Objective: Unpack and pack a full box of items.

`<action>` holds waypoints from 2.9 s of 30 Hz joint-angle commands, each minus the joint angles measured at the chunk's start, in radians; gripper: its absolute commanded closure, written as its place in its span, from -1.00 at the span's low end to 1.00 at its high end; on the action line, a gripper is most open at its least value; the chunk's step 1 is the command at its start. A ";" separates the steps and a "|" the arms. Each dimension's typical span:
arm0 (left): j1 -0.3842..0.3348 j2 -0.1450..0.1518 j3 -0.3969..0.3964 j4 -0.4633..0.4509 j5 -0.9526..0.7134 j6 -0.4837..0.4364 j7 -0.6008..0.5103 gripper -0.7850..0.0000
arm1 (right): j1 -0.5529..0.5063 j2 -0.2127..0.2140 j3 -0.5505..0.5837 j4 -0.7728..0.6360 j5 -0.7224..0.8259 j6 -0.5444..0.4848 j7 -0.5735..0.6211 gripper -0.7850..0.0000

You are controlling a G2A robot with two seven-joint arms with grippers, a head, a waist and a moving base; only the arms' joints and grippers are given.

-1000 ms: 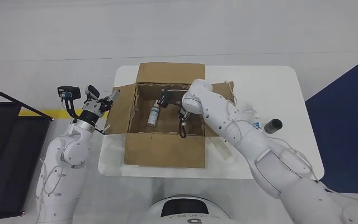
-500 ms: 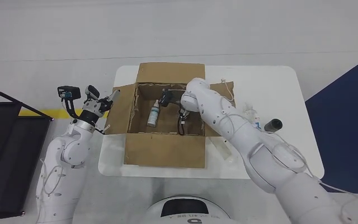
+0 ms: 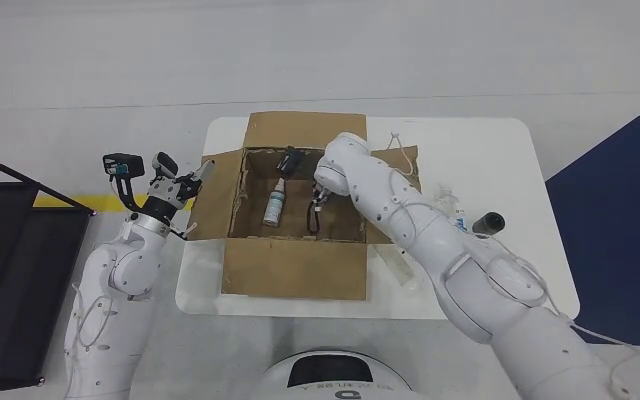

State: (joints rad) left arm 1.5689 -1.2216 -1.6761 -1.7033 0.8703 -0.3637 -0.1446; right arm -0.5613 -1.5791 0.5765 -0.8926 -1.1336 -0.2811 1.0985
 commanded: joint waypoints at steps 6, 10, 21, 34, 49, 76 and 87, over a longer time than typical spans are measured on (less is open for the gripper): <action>0.000 0.000 0.000 0.000 0.000 0.000 0.000 -1.00 | -0.200 0.104 0.144 -0.488 -0.188 0.068 0.071 1.00; 0.000 0.000 0.000 0.000 0.000 0.000 0.000 -1.00 | -0.365 0.158 0.240 -0.788 -0.318 0.063 0.105 1.00; 0.000 0.000 0.000 0.000 0.000 0.000 0.000 -1.00 | -0.780 0.232 0.459 -1.311 -0.669 0.212 -0.039 1.00; 0.000 0.000 0.000 0.000 0.000 0.000 0.000 -1.00 | -1.332 0.263 0.826 -1.457 -0.563 0.448 -0.330 1.00; 0.000 0.000 0.000 0.000 0.000 0.000 0.000 -1.00 | -1.480 0.270 0.961 -1.390 -0.276 0.325 -0.290 1.00; 0.000 0.000 0.000 0.000 0.000 0.000 0.000 -1.00 | -1.201 0.274 0.951 -1.091 -0.233 0.448 0.060 0.85; 0.000 0.000 0.000 0.000 0.000 0.000 0.000 -1.00 | -1.201 0.274 0.946 -1.134 -0.290 0.503 0.126 -0.04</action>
State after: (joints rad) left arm 1.5689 -1.2216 -1.6761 -1.7033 0.8703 -0.3637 -0.1446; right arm -1.7599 -1.3051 1.5222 -2.0197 -1.4190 0.2196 1.2150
